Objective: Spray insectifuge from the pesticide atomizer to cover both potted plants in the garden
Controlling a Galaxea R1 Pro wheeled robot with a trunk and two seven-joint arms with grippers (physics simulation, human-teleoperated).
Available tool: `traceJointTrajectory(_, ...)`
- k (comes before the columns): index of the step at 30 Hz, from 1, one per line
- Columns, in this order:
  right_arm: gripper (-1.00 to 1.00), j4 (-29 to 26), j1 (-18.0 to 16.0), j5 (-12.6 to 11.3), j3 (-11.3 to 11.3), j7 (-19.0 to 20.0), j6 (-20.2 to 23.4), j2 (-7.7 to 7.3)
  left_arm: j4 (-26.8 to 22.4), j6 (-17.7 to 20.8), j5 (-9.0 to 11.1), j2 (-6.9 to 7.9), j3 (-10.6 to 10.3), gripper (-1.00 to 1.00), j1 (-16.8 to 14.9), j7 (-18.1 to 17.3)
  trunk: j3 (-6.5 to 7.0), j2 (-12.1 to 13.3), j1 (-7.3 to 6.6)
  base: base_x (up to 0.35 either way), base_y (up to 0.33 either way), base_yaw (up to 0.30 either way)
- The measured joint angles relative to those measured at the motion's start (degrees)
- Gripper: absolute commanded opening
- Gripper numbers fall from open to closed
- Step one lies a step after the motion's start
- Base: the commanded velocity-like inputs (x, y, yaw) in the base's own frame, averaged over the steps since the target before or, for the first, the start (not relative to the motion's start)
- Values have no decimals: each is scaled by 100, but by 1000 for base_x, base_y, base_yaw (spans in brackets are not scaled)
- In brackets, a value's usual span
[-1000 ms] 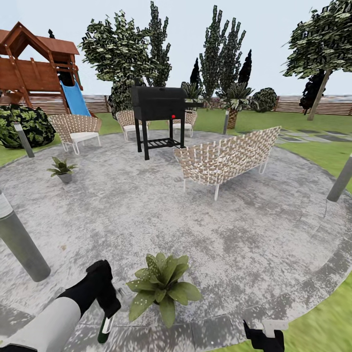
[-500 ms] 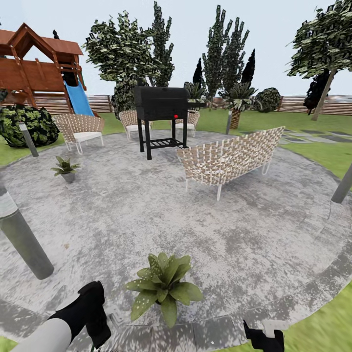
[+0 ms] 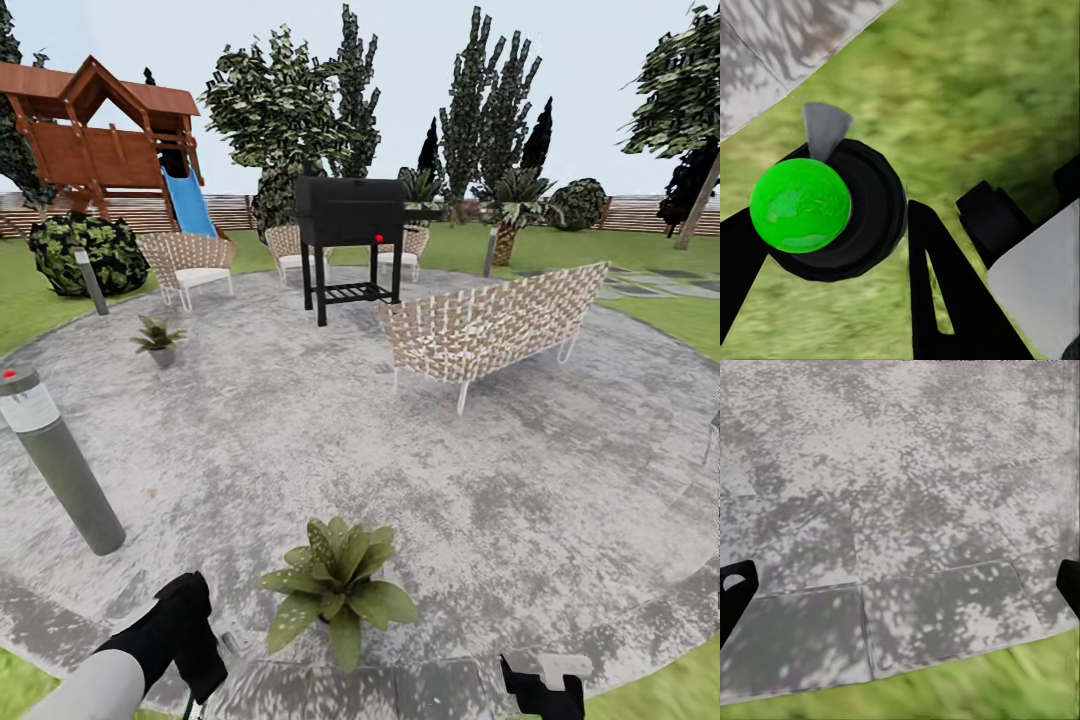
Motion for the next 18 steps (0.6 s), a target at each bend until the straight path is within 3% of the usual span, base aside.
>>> traceJointTrajectory(2, 100, -1, 0, 0, 0, 0, -1, 3, -2, -10, 0, 6, 129, -100, 0, 93, 0, 0, -1, 151, -184, 0)
traceJointTrajectory(7, 100, -2, 1, 0, -1, 0, 5, 8, -34, -2, -61, -36, 147, -100, -124, 70, 0, 0, 0, 31, -32, 0)
traceJointTrajectory(10, 100, -3, 1, 0, -1, 0, 6, 8, -181, 8, -118, -75, 98, -100, -510, -38, 1, 0, 0, 1, -1, 0)
traceJointTrajectory(11, 100, -2, 1, 0, -1, 0, 7, 8, -200, 8, -245, -50, 27, -100, -682, -351, 1, 0, 0, 0, 0, 0)
traceJointTrajectory(13, 100, -2, 1, 1, -1, 0, 8, 8, -218, 10, -755, -44, -215, -100, -873, -1043, 0, 0, 0, 0, 0, 0)
traceJointTrajectory(15, 100, -2, 1, 0, -1, 0, 8, 8, -230, 24, -1191, -79, -291, -100, -1125, -1428, 1, 0, 0, 0, 0, 0)
traceJointTrajectory(18, 100, -2, 1, -3, 0, 0, 8, 8, -228, 51, -1299, -126, -310, -100, -1358, -1530, 0, 0, 0, 0, 0, 0)
